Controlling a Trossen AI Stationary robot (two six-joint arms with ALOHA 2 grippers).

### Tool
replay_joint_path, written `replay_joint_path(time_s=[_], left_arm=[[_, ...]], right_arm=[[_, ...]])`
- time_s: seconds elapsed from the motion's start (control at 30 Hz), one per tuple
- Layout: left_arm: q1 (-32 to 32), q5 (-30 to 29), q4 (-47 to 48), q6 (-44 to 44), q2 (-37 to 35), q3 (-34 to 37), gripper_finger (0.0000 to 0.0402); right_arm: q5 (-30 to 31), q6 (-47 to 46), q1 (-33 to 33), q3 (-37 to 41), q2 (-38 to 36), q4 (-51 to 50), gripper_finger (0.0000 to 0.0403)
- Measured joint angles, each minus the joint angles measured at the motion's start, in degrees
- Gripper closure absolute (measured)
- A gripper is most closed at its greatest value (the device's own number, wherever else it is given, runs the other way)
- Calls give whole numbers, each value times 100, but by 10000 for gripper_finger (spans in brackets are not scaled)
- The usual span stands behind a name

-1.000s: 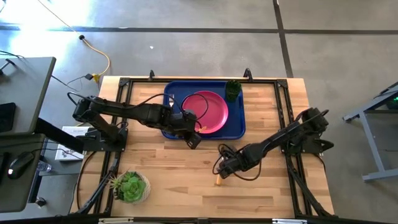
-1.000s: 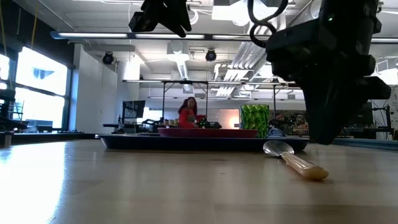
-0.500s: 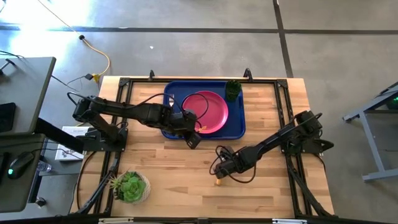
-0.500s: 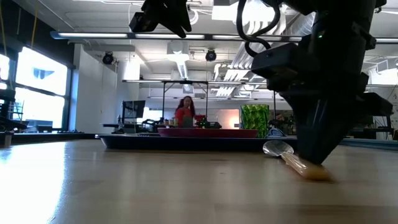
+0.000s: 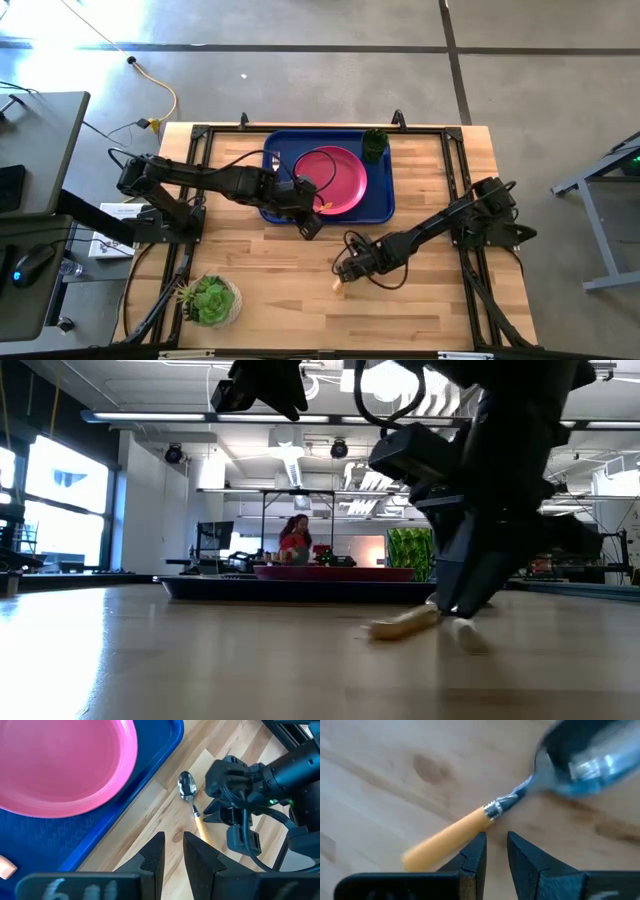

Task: Pick and place plate/cup/fork/spoon on tray
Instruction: Put the yellow spoon between the fork and plate on the blue serving tray

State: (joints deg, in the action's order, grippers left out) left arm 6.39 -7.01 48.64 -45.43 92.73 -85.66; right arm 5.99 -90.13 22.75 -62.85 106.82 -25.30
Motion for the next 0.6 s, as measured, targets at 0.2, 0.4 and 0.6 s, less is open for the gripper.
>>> replay_joint_path(time_s=[0.2, 0.4, 0.6], left_arm=[[0, -1, 0, 160, 0, -1, 342], [0, 19, 57, 221, 0, 1, 342], [-4, 42, 149, 229, -2, 53, 342]], right_arm=[[113, 113, -240, 0, 128, 471, 336], [-103, 219, -336, -11, 193, 626, 336], [89, 213, -190, -7, -148, 653, 336]])
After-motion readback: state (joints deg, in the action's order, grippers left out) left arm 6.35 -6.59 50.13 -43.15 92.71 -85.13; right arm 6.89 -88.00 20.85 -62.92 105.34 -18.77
